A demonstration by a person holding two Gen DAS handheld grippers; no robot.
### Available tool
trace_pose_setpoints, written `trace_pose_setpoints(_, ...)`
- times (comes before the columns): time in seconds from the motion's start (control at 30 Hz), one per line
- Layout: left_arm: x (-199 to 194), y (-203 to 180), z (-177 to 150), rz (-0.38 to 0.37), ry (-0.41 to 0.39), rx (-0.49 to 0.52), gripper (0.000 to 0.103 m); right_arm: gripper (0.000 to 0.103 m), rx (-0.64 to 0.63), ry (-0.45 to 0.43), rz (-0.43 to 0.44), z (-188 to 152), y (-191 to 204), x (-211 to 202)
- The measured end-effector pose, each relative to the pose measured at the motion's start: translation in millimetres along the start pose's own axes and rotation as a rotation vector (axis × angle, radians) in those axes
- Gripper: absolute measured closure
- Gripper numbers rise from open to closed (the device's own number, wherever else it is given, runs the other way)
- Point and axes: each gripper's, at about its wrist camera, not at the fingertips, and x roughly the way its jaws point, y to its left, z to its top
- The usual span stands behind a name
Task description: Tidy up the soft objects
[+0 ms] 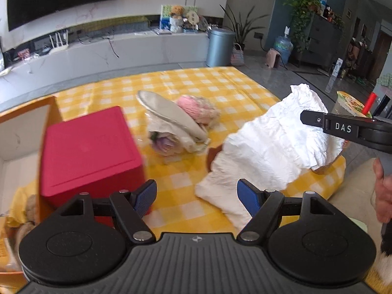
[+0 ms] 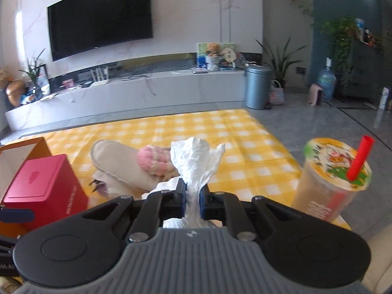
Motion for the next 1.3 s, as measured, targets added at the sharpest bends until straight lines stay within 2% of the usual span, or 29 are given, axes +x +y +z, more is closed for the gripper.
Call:
trace_pose_setpoints(0.07, 13, -12, 1, -0.002, 0.025, 0.03, 0.015, 0.095, 0.02, 0.029, 0.005, -3, -9, 7)
trace_pose_setpoints(0.2, 36, -24, -6, 0.039, 0.072, 0.068, 0.015, 0.095, 0.019, 0.115, -0.007, -13, -25, 20)
trace_pose_setpoints(0.27, 39, -19, -13, 0.07, 0.08, 0.045, 0.015, 0.094, 0.034, 0.14, 0.094, -19, -27, 23)
trace_pose_setpoints(0.33, 33, -17, -18, 0.099, 0.063, 0.097, 0.015, 0.094, 0.033, 0.158, 0.222, -22, -22, 26)
trace_pose_setpoints(0.4, 22, -17, -20, 0.143, 0.032, 0.158, 0.016, 0.094, 0.006, 0.173, 0.286, -24, -12, 27)
trace_pose_setpoints(0.5, 1, -10, -20, 0.185, -0.016, 0.145, 0.016, 0.091, -0.049, 0.23, 0.323, -26, 7, 34)
trace_pose_setpoints(0.57, -9, 1, -16, 0.176, -0.018, 0.091, 0.016, 0.082, -0.124, 0.261, 0.345, -29, 24, 33)
trace_pose_setpoints(0.63, -15, 12, -14, 0.156, -0.022, 0.042, 0.016, 0.06, -0.206, 0.25, 0.304, -32, 40, 30)
trace_pose_setpoints(0.67, -16, 16, -14, 0.15, -0.025, 0.029, 0.016, 0.041, -0.245, 0.242, 0.249, -33, 47, 30)
trace_pose_setpoints(0.7, -18, 20, -14, 0.149, -0.026, 0.021, 0.016, 0.032, -0.279, 0.24, 0.197, -34, 52, 30)
trace_pose_setpoints(0.77, -20, 26, -15, 0.152, -0.026, 0.01, 0.016, 0.029, -0.32, 0.236, 0.132, -35, 57, 31)
trace_pose_setpoints(0.8, -21, 29, -15, 0.15, -0.027, 0.002, 0.016, 0.017, -0.317, 0.236, 0.126, -35, 57, 32)
trace_pose_setpoints(0.87, -23, 35, -15, 0.137, -0.025, -0.016, 0.016, 0.003, -0.301, 0.258, 0.106, -35, 54, 39)
trace_pose_setpoints(1.0, -28, 43, -15, 0.104, -0.032, -0.04, 0.016, 0.003, -0.235, 0.372, 0.048, -35, 37, 70)
trace_pose_setpoints(1.1, -32, 46, -14, 0.089, -0.032, -0.039, 0.016, 0.003, -0.223, 0.416, 0.137, -39, 39, 76)
trace_pose_setpoints(1.2, -30, 51, -15, 0.073, -0.02, -0.051, 0.016, 0.003, -0.277, 0.441, 0.22, -43, 55, 75)
trace_pose_setpoints(1.27, -28, 54, -14, 0.07, -0.01, -0.07, 0.016, 0.003, -0.33, 0.49, 0.215, -51, 68, 82)
trace_pose_setpoints(1.3, -27, 56, -14, 0.07, -0.006, -0.079, 0.016, 0.002, -0.366, 0.512, 0.184, -55, 74, 87)
